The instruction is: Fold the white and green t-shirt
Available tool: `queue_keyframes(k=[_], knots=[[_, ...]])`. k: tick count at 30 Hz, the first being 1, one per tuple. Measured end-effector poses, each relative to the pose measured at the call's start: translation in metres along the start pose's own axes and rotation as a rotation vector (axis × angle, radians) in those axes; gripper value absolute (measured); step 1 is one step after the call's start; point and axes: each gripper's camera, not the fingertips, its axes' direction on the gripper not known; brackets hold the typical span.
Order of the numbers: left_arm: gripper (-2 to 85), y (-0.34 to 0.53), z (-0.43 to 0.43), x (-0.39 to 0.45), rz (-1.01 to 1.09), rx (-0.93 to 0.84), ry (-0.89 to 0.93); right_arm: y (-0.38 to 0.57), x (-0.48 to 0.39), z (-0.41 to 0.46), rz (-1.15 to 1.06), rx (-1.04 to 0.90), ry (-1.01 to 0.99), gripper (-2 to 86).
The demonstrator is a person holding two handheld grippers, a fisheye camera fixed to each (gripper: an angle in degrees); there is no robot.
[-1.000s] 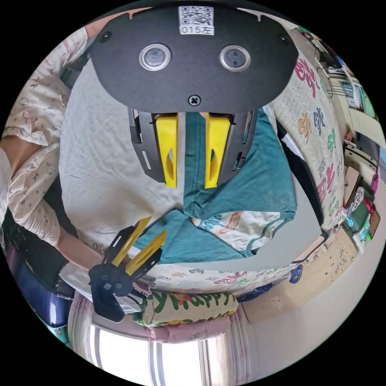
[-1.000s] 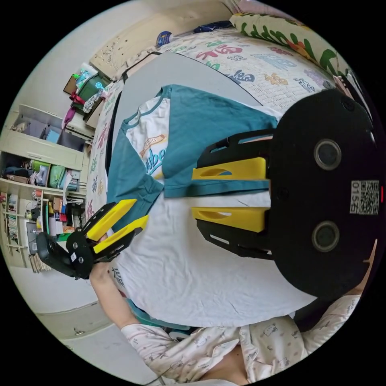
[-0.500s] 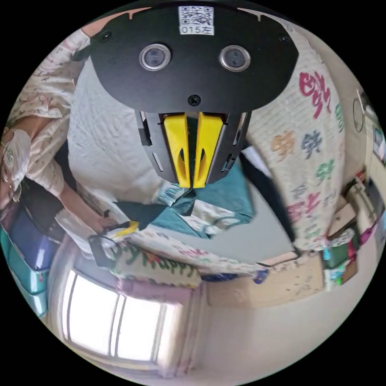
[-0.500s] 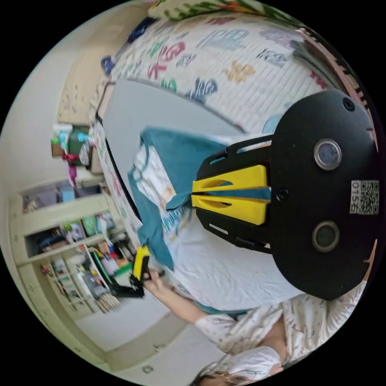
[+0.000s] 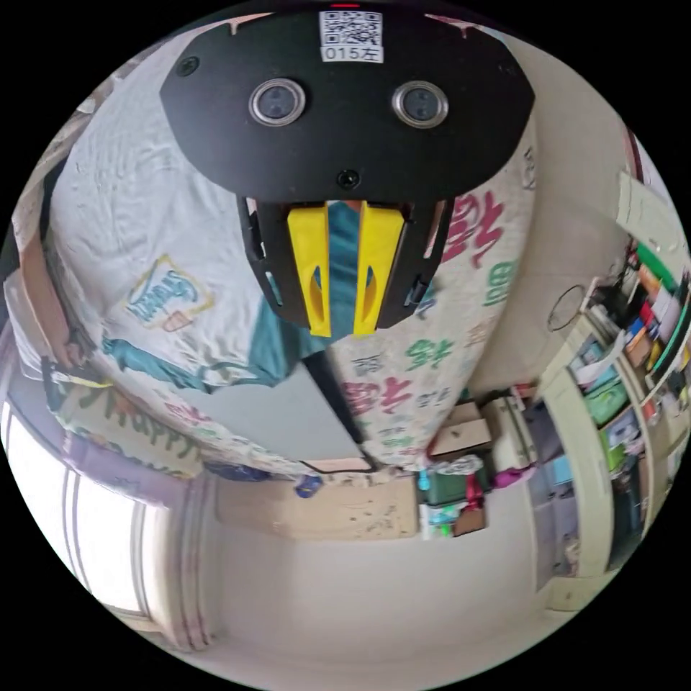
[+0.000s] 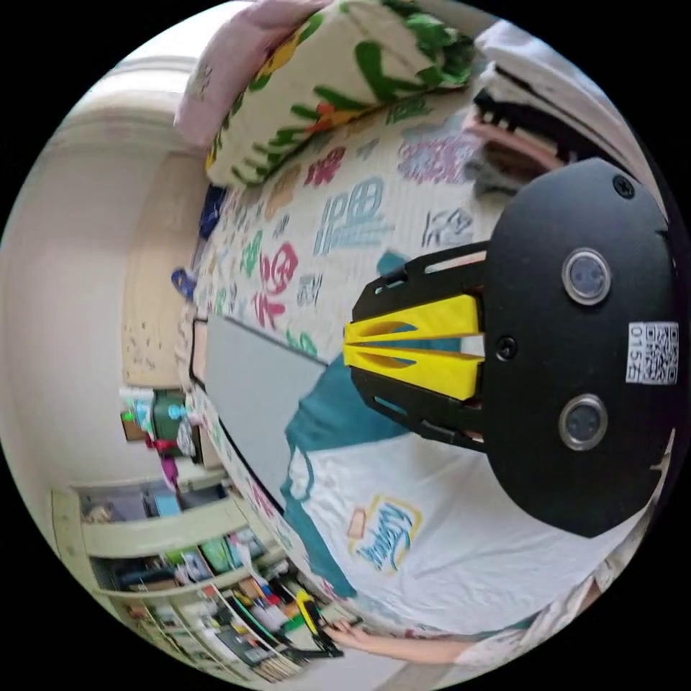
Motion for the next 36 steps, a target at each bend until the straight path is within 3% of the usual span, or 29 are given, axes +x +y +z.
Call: queue_keyframes(k=[2,6,10,19,24,27,30,33,36], knots=[[3.1,-0.026,0.05,0.038,0.041,-0.063,0.05,-0.022,-0.054,0.038,-0.128,-0.038,-0.006,-0.9],[1.1,-0.05,0.113,0.082,0.101,-0.149,0.018,-0.049,-0.1,0.093,-0.183,-0.105,0.139,-1.0],[0.0,-0.055,0.166,0.111,0.219,-0.244,-0.139,-0.058,-0.117,0.143,-0.252,-0.174,0.287,-1.0],[1.0,-0.048,0.166,0.066,0.168,-0.254,-0.276,-0.044,-0.099,0.184,-0.348,-0.22,0.578,-0.9],[3.5,0.003,0.053,0.02,0.181,-0.128,-0.178,0.008,-0.05,0.077,-0.3,-0.051,0.371,-0.8],[6.3,0.087,-0.071,-0.013,0.217,-0.074,0.048,0.09,-0.012,-0.035,-0.317,0.056,0.101,-0.1],[7.3,0.231,-0.222,-0.057,0.194,0.071,0.2,0.21,0.026,-0.149,-0.384,0.117,-0.16,3.7],[6.0,0.407,-0.347,-0.105,0.001,0.289,0.056,0.345,0.064,-0.238,-0.358,0.253,-0.164,5.0],[5.8,0.561,-0.406,-0.135,-0.257,0.37,-0.143,0.466,0.109,-0.288,-0.077,0.473,-0.113,4.4]])
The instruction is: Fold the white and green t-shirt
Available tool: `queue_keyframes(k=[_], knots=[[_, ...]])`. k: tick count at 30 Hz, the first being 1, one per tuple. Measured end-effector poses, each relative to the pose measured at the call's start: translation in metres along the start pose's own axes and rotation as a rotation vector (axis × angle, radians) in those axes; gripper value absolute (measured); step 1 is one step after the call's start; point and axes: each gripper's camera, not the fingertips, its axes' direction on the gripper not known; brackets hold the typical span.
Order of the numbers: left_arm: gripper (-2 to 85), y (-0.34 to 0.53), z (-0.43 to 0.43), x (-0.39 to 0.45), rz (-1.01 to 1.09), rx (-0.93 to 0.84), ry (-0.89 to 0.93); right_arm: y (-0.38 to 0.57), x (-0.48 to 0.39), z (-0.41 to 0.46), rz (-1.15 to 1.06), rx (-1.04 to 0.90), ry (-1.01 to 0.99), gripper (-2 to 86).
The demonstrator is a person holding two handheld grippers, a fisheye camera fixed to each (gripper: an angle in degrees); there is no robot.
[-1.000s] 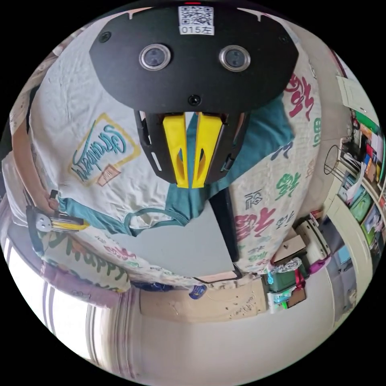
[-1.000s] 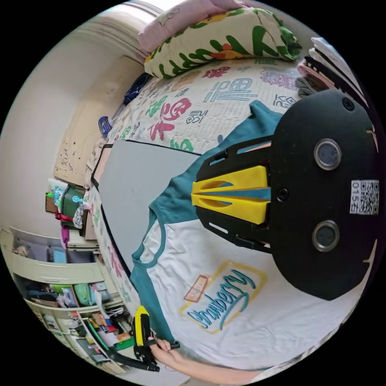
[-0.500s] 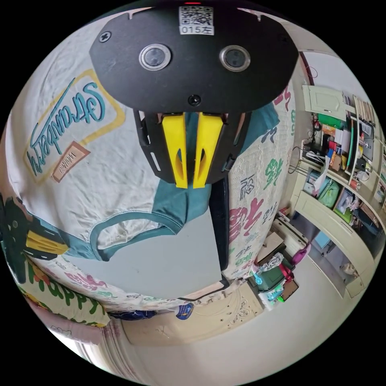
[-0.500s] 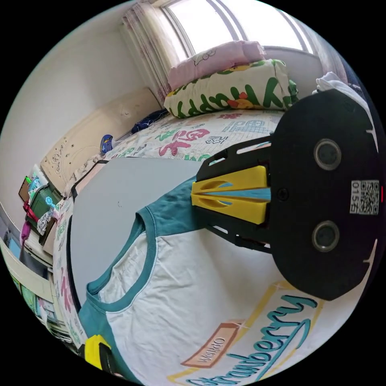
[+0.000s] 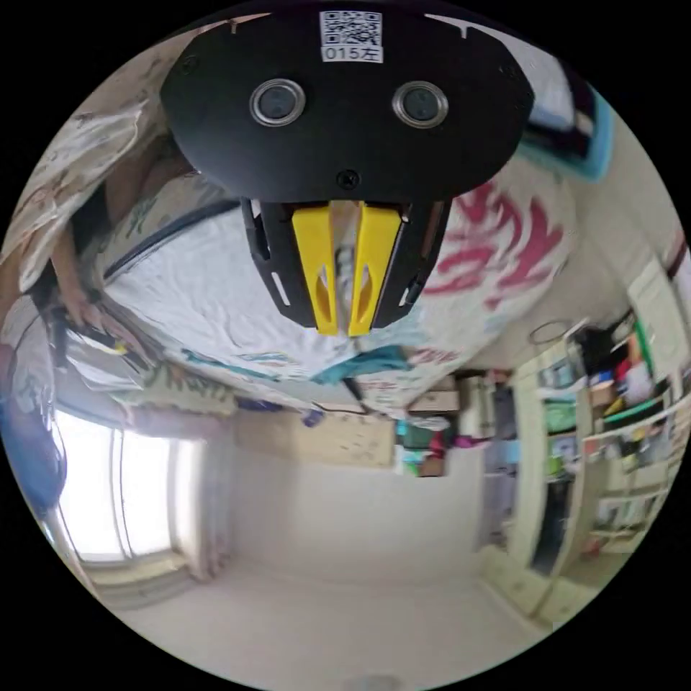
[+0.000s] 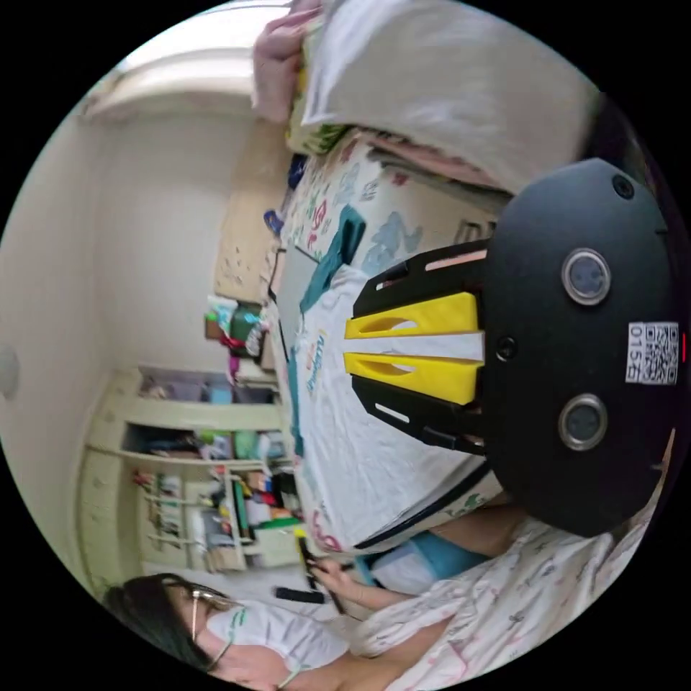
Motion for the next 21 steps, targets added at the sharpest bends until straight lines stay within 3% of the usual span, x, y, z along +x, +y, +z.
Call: queue_keyframes(k=[2,4,11,15,17,21], knots=[[10.4,0.063,-0.03,-0.045,-0.171,-0.017,-0.023,0.054,0.027,-0.046,0.193,0.086,0.03,4.7],[11.0,0.092,-0.035,-0.073,-0.259,-0.021,0.064,0.084,0.047,-0.066,0.295,0.122,0.048,5.4],[12.6,0.115,-0.021,-0.179,-0.488,0.01,0.371,0.136,0.1,-0.082,0.462,-0.017,0.042,11.6],[8.2,0.116,-0.018,-0.201,-0.446,0.005,0.453,0.146,0.11,-0.097,0.447,-0.023,0.021,11.3],[1.1,0.119,-0.017,-0.217,-0.436,-0.007,0.475,0.151,0.121,-0.102,0.452,-0.037,0.008,9.5],[-0.3,0.131,-0.028,-0.245,-0.447,0.026,0.466,0.159,0.137,-0.106,0.437,-0.035,-0.089,3.3]])
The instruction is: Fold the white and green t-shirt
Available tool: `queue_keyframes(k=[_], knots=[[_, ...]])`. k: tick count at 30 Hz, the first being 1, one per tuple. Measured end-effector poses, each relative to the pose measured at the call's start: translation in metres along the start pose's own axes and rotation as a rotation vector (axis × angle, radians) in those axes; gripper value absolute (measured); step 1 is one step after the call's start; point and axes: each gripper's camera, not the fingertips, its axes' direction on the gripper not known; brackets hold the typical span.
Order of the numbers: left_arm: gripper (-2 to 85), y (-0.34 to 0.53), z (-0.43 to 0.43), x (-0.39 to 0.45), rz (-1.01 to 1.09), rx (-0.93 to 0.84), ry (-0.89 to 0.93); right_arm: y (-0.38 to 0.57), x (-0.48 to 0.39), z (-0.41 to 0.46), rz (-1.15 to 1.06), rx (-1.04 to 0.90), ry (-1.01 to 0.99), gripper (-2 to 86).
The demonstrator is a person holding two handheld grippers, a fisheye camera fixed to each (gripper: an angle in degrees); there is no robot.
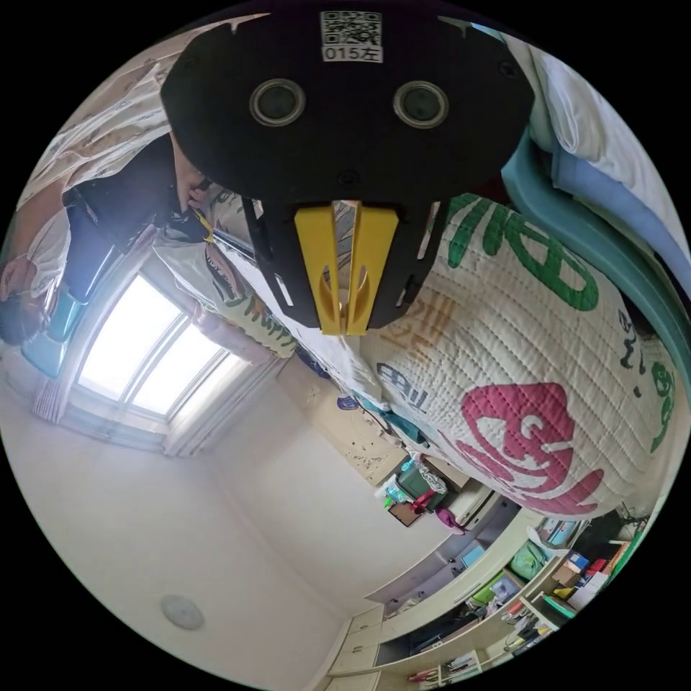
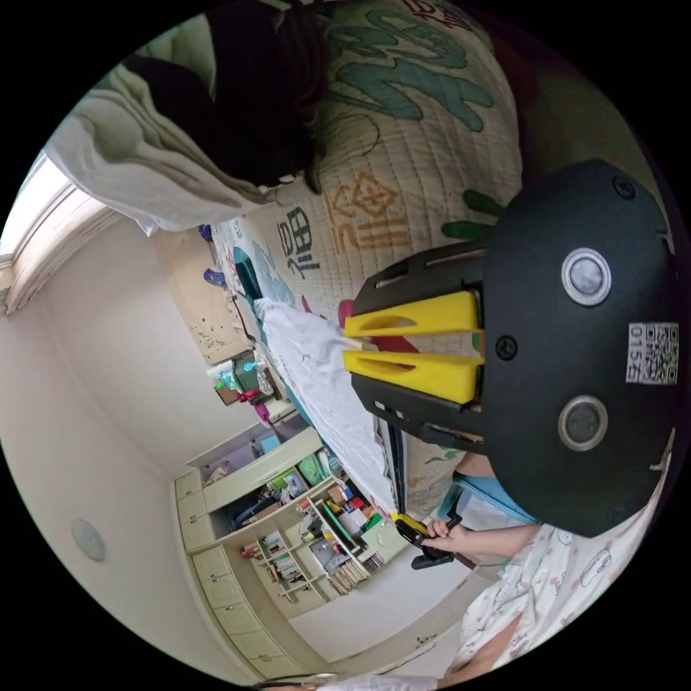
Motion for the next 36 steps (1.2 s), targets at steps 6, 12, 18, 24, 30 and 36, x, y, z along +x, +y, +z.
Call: queue_keyframes(k=[6,12,18,24,30,36], knots=[[-0.6,0.01,-0.025,-0.022,0.066,0.011,-0.032,0.016,0.031,-0.024,0.049,0.069,-0.075,0.1],[-0.6,0.039,-0.013,-0.058,0.086,-0.043,-0.111,0.052,0.046,-0.021,0.073,0.004,-0.063,-0.3],[-0.5,0.077,0.017,-0.084,0.11,-0.068,-0.166,0.083,0.032,-0.005,0.044,0.026,-0.023,-0.3],[-0.3,0.119,0.057,-0.085,0.219,-0.128,-0.303,0.111,-0.024,0.024,-0.135,-0.014,0.172,-0.3],[0.0,0.173,0.102,-0.09,0.269,-0.118,-0.411,0.149,-0.084,0.059,-0.265,0.005,0.361,-0.2],[1.2,0.226,0.142,-0.094,0.349,-0.118,-0.49,0.173,-0.126,0.078,-0.306,0.029,0.407,-0.2]])
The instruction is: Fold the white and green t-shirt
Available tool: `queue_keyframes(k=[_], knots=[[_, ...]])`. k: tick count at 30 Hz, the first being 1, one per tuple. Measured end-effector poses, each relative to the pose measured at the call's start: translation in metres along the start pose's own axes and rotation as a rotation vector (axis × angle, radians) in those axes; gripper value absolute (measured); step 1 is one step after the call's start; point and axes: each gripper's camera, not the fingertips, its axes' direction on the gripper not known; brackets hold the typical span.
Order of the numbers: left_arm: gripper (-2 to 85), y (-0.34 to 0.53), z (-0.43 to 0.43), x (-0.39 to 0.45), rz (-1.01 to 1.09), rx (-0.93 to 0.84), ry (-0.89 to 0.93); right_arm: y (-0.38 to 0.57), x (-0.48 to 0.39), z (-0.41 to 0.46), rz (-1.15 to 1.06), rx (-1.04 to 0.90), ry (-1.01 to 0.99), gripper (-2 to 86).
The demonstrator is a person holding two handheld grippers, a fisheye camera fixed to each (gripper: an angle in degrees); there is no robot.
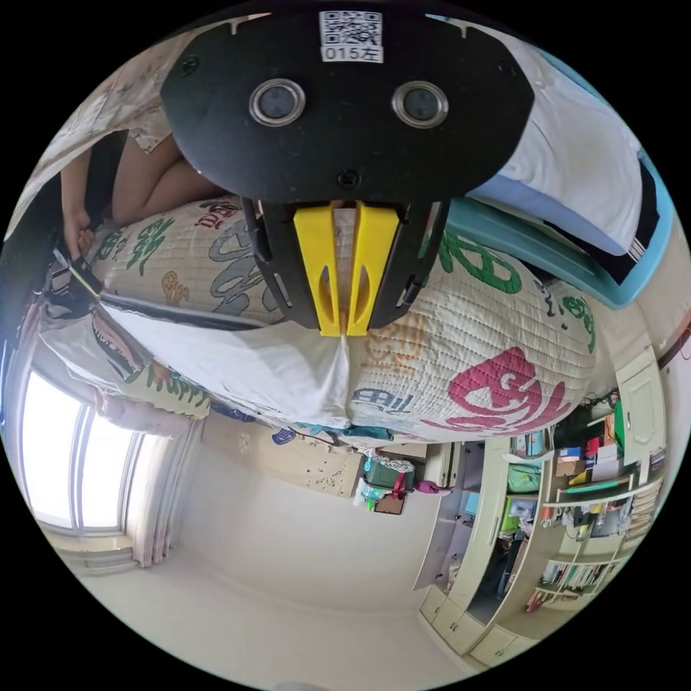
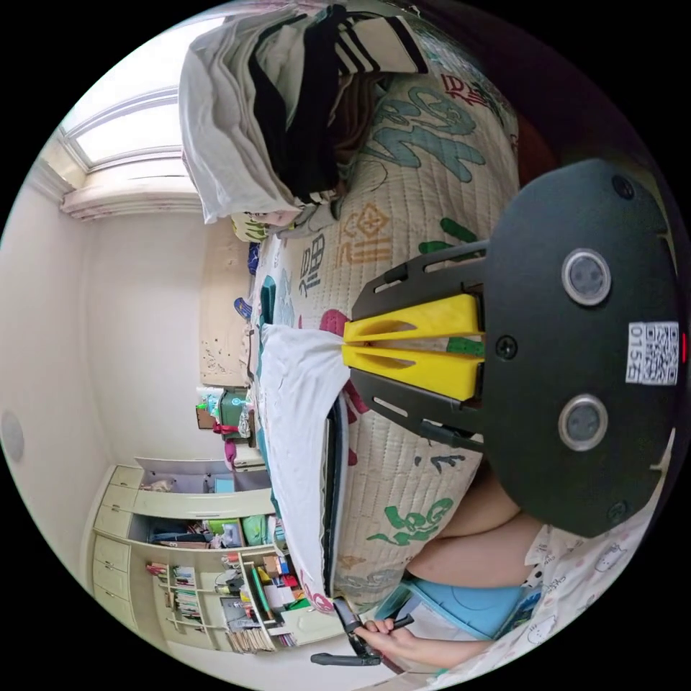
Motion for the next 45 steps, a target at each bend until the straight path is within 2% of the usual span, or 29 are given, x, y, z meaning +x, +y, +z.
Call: queue_keyframes(k=[7,13,19,23,28,31,34,36,41,43,45], knots=[[8.1,0.043,0.022,0.006,-0.015,-0.028,-0.106,-0.008,-0.046,-0.012,-0.004,0.018,0.006,0.0],[8.1,0.066,0.01,0.027,0.027,0.054,-0.215,-0.037,-0.067,-0.033,-0.007,0.002,-0.055,0.8],[9.4,0.068,0.013,0.074,0.135,0.172,-0.119,-0.085,-0.044,-0.085,0.115,-0.038,-0.134,5.0],[9.5,0.057,0.044,0.12,0.266,0.165,-0.026,-0.135,-0.031,-0.153,0.261,0.115,0.009,4.3],[9.5,0.04,0.096,0.179,0.393,0.092,0.196,-0.242,-0.047,-0.181,0.172,0.27,-0.137,4.7],[9.5,0.041,0.131,0.219,0.479,0.029,0.274,-0.325,-0.044,-0.152,0.188,0.269,-0.24,5.5],[9.5,0.047,0.167,0.253,0.539,-0.061,0.275,-0.407,-0.019,-0.094,0.37,0.23,-0.355,6.1],[9.5,0.052,0.187,0.267,0.557,-0.111,0.263,-0.45,-0.003,-0.051,0.516,0.178,-0.359,6.6],[9.7,0.048,0.225,0.287,0.539,-0.228,0.264,-0.565,0.045,0.088,0.838,-0.122,-0.374,9.0],[9.8,0.042,0.23,0.291,0.536,-0.238,0.251,-0.593,0.058,0.125,0.898,-0.188,-0.433,9.9],[10.2,0.035,0.237,0.294,0.518,-0.251,0.257,-0.622,0.064,0.146,0.908,-0.23,-0.398,10.5]])
